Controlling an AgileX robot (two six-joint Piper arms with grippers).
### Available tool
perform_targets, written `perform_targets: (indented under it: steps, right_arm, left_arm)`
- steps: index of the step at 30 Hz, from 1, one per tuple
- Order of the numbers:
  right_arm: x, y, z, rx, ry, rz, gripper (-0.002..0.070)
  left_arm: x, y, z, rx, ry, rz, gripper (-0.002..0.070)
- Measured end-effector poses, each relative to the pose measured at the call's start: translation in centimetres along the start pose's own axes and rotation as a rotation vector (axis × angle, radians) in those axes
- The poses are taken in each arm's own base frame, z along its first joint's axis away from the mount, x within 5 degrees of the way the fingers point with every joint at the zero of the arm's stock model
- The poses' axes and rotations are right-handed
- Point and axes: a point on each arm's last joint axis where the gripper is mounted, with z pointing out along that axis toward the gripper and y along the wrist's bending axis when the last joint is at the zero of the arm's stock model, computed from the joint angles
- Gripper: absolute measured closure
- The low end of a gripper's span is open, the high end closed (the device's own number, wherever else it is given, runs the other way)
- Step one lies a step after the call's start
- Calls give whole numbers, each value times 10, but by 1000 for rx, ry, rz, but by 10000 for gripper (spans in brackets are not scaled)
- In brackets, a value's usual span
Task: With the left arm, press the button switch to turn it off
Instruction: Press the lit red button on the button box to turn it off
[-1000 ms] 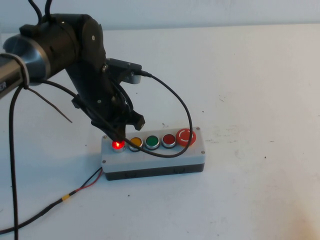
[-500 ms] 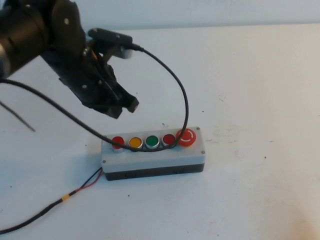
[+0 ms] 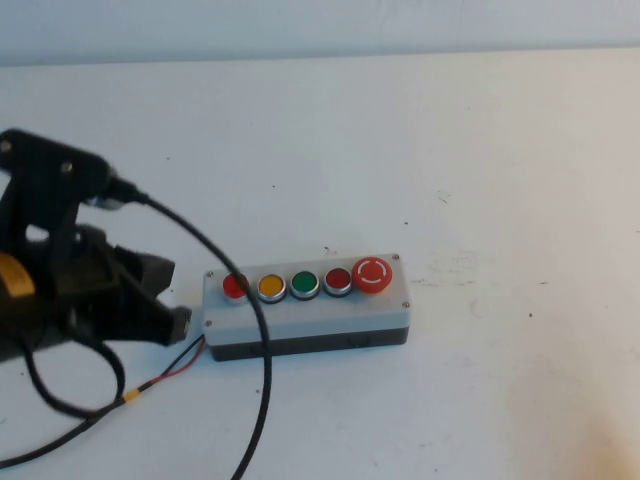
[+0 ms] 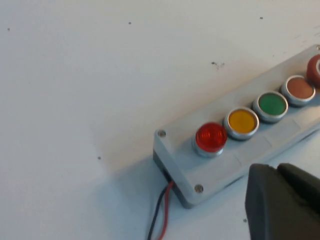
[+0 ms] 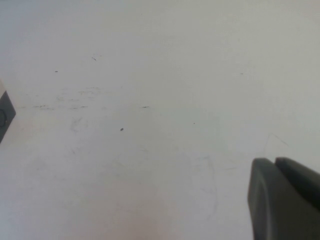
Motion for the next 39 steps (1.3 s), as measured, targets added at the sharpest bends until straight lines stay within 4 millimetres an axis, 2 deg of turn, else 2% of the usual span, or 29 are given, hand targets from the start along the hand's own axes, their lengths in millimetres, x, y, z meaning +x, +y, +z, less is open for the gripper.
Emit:
perform_targets:
  steps: [3,7,14,19,22,26,31,34,39]
  right_arm:
    - [0,0,0,0,0,0,692]
    - [0,0,0,0,0,0,692]
    - [0,0,0,0,0,0,692]
    - [0,0,0,0,0,0,692]
    - [0,0,0,0,0,0,692]
    - [0,0,0,0,0,0,692]
    - [0,0,0,0,0,0,692]
    - [0,0,0,0,0,0,692]
    - [0,0,0,0,0,0,692]
  left_arm:
    - [29,-3,-1,2,-5,-30,678]
    - [48,-5,-1,-1,7,-35,678]
    - [48,-3,-2,-21,-14,9,678]
    - [43,-3,-14,-48,-142,27,678]
    - [49,-2,-21,-80,-260,52,678]
    - [77,-5,-40,-127,-482,61,678]
    - [128,-4,-57,-253,-763,76,678]
    - [151,-4,-61,-312,-829,58,678]
    - [172,-7,-63,-333,-847,30,678]
